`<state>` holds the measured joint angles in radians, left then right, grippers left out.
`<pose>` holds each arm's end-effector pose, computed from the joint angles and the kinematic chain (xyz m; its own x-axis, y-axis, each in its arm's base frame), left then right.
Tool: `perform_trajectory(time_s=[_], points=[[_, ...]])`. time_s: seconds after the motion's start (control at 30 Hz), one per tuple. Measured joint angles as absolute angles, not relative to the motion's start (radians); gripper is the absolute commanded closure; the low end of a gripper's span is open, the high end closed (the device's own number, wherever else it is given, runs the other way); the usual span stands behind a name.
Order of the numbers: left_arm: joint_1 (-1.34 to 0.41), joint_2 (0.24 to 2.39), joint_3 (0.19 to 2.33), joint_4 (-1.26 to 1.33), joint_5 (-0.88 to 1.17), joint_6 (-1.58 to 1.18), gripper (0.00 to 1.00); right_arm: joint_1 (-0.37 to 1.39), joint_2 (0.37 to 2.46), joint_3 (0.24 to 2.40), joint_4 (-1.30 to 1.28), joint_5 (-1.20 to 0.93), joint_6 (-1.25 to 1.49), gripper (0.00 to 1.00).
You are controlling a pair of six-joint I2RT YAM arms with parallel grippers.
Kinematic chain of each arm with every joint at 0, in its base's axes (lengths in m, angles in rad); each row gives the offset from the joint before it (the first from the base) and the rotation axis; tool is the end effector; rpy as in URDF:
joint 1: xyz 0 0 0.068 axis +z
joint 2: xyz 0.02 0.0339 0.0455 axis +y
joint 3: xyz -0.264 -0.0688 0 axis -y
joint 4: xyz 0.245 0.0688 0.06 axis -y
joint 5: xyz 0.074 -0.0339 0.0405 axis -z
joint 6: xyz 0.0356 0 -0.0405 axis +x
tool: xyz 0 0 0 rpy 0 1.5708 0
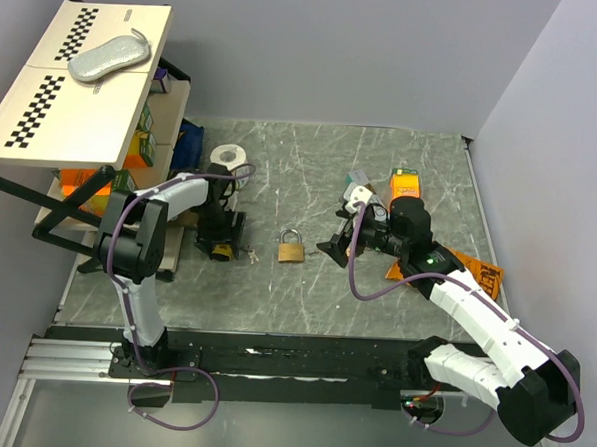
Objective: Lock with the key
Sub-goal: Place the lock at the center of the board, then reset both arms
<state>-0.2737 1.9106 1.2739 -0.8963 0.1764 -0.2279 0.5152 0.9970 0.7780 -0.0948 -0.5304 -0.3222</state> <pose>0.3303 -0.0992 0.1560 -0.9988 0.0494 0.0028 0.0481 0.9826 -0.1794 0.1899 0.1282 0.3082 0.0124 -0.3069 -0.9517 -0.8854 0.4390 -0.1531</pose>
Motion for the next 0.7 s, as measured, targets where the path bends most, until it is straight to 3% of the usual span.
perform_trajectory(time_s=[0.3,0.33,0.37,0.7], points=[[-0.282,1.911,1.283,-0.904,0.18,-0.231,0.16,0.511,1.005,0.779,-0.096,-0.532,-0.322,0.01],[-0.282,1.909,1.285,-0.905,0.181,-0.23,0.14,0.511,1.005,0.78,-0.098,-0.532,-0.321,0.01],[-0.282,1.908,1.288,-0.906,0.181,-0.229,0.0,0.511,1.005,0.78,-0.097,-0.531,-0.319,0.01],[-0.282,1.748,1.484,-0.848,0.177,-0.176,0.04,0.44,1.004,0.797,-0.097,-0.52,-0.233,0.01]])
